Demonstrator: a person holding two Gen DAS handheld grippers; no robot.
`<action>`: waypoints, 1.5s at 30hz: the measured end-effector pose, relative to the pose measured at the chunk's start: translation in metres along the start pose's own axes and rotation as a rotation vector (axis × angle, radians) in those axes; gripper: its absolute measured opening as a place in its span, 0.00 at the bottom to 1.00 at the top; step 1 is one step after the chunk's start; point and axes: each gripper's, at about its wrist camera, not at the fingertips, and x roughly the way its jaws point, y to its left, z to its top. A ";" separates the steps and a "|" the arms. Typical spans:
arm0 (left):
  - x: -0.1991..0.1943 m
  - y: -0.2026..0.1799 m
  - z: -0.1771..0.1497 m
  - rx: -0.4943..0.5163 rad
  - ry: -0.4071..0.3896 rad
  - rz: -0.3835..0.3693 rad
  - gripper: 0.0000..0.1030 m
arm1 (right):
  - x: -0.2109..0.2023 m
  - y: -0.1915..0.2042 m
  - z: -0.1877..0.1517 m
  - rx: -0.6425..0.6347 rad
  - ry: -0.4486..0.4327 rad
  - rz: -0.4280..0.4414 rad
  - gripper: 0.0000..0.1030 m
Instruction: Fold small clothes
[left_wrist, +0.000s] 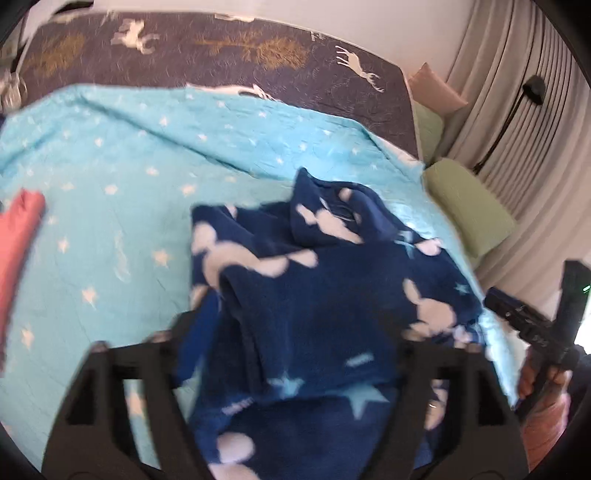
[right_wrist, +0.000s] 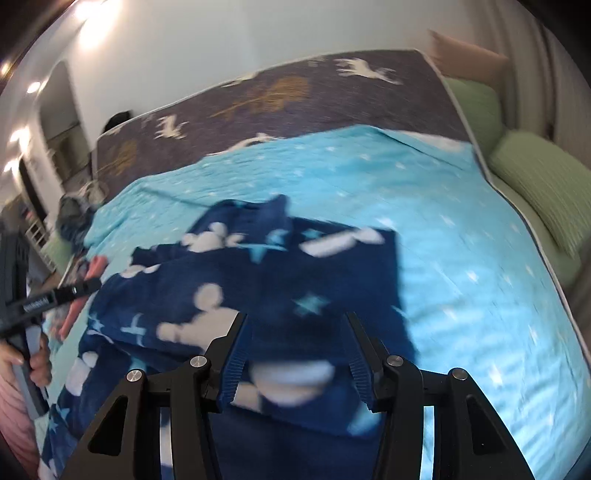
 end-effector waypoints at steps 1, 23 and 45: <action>0.007 0.001 0.002 0.015 0.016 0.033 0.78 | 0.005 0.006 0.002 -0.009 0.000 0.012 0.49; 0.054 0.030 -0.013 0.059 0.026 0.257 0.35 | 0.058 -0.011 -0.022 0.095 0.112 0.071 0.50; 0.085 -0.022 -0.020 0.148 0.123 0.015 0.51 | 0.136 -0.024 0.032 -0.013 0.169 -0.209 0.34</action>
